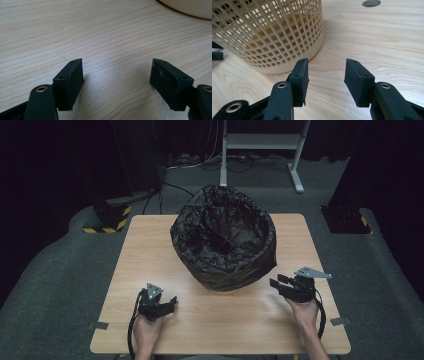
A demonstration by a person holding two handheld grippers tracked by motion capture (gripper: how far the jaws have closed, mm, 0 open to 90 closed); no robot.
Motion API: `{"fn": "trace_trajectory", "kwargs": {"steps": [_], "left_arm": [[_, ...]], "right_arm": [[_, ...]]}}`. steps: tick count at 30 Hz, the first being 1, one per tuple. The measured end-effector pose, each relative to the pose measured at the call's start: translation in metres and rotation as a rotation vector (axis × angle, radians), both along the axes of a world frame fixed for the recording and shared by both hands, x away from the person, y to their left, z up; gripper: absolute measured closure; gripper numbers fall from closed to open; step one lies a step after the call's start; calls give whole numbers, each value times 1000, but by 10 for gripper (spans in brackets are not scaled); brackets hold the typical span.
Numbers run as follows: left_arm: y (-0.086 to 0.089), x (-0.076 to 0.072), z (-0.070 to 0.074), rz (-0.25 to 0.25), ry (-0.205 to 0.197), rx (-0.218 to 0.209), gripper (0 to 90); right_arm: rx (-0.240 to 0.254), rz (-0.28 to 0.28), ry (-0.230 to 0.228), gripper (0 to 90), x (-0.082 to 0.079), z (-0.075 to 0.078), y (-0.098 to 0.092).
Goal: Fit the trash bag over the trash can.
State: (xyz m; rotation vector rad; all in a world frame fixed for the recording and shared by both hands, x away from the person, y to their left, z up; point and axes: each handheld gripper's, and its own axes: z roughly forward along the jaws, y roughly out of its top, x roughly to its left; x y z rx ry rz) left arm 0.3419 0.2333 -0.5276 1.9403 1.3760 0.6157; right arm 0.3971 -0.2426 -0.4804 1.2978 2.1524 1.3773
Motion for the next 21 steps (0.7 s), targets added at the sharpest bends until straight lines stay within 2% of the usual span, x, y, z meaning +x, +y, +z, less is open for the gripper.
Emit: {"fn": "trace_trajectory", "kwargs": {"steps": [16,21], "left_arm": [[0,0,0,1,1,1,269],[0,0,0,0,3,1,269]], "right_arm": [[-57,-7,43,536,9,-22,5],[-80,-13,41,540,9,-25,5]]}}
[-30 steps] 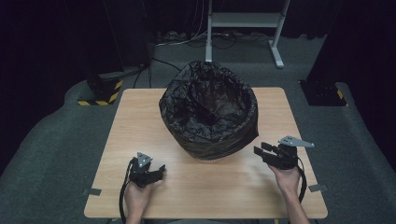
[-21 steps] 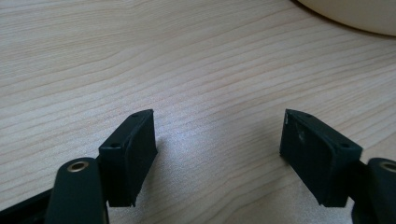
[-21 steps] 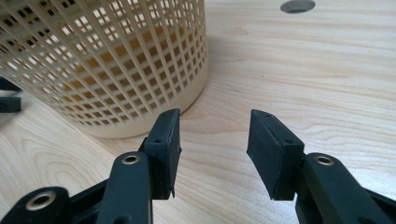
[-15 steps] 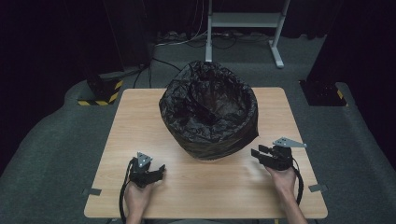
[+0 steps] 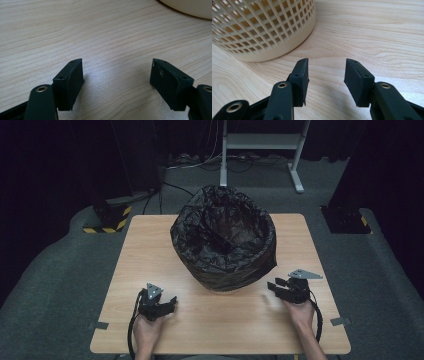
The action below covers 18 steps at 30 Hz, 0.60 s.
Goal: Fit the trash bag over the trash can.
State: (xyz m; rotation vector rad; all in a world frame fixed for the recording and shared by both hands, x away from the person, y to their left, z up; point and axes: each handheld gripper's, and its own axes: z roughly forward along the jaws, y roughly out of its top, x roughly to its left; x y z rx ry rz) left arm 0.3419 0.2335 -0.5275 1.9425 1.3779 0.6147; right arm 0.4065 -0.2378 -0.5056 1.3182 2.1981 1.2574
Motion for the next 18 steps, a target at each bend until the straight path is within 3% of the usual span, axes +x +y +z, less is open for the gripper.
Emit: {"fn": "trace_trajectory", "kwargs": {"steps": [18], "left_arm": [[0,0,0,1,-1,-1,268]], "right_arm": [[-44,-16,9,537,5,-11,5]]}}
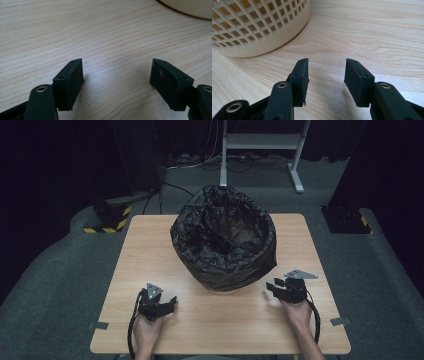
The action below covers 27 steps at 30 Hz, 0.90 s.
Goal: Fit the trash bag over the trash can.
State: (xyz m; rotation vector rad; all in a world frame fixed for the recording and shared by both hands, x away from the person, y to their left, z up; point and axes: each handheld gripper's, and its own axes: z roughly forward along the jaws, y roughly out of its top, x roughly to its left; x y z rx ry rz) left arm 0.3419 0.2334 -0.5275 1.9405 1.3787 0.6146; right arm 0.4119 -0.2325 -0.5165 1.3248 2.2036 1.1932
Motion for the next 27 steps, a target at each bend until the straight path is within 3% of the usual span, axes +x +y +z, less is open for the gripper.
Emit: {"fn": "trace_trajectory", "kwargs": {"steps": [13,18,21,24,27], "left_arm": [[0,0,0,-1,1,1,269],[0,0,0,-1,1,2,269],[0,0,0,-1,1,2,268],[0,0,0,-2,1,1,269],[0,0,0,-2,-1,1,269]], "right_arm": [[-13,-6,14,521,3,-6,2],[-25,-5,21,475,4,-7,3],[-79,-1,1,455,2,-6,9],[-185,12,-46,411,-3,-7,20],[-190,1,-47,379,-3,-7,21]]}}
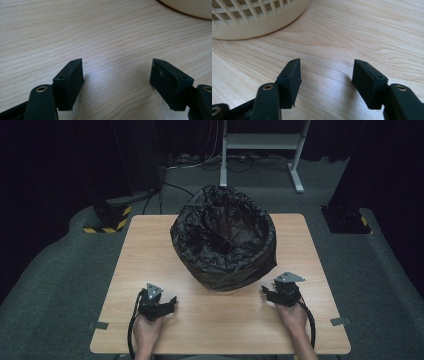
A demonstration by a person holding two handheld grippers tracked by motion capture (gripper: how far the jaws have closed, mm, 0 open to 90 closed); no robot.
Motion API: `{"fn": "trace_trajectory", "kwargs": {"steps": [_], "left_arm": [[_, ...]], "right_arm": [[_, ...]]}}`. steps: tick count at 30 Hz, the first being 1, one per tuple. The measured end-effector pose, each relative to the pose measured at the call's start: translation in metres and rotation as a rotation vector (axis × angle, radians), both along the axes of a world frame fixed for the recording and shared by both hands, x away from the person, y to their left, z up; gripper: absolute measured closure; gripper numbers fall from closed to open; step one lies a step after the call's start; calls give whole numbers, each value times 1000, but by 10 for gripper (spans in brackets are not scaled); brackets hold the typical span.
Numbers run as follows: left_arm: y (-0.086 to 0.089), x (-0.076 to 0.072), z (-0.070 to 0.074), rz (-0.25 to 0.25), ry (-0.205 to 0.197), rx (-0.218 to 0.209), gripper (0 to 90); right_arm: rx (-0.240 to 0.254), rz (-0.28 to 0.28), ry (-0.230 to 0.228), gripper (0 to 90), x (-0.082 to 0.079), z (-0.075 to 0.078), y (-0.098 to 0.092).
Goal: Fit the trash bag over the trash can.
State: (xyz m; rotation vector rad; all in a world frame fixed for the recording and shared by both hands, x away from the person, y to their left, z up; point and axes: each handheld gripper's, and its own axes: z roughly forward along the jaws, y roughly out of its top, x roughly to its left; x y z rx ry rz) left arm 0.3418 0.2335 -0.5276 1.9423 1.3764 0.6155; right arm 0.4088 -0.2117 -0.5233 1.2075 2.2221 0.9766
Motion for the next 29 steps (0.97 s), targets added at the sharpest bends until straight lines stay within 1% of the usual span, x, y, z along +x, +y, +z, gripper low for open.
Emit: {"fn": "trace_trajectory", "kwargs": {"steps": [2,19,27,29], "left_arm": [[0,0,0,0,0,0,268],[0,0,0,-3,-2,4,268],[0,0,0,-3,-2,4,268],[0,0,0,-3,-2,4,268]], "right_arm": [[18,-13,18,360,2,0,-2],[17,-15,18,356,2,0,-2],[15,-13,20,343,2,0,-2],[15,-18,21,327,2,0,-2]]}}
